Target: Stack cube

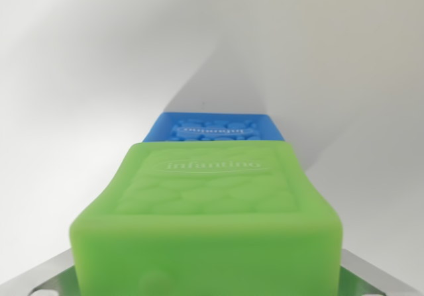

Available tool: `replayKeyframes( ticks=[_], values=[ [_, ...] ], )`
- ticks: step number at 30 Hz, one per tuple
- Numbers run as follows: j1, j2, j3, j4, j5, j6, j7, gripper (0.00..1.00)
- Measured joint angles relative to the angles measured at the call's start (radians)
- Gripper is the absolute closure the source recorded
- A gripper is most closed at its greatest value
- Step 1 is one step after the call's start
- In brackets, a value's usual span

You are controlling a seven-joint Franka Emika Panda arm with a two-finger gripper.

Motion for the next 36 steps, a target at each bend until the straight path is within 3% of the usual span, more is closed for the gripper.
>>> replayKeyframes(
  ticks=[1, 2, 36],
  values=[
    [-0.001, 0.0, 0.0, 0.0, 0.0, 0.0, 0.0, 1.0],
    [-0.001, 0.0, 0.001, 0.0, 0.0, 0.0, 0.0, 0.0],
    [-0.002, 0.0, 0.002, 0.001, 0.0, 0.001, 0.0, 0.0]
  ],
)
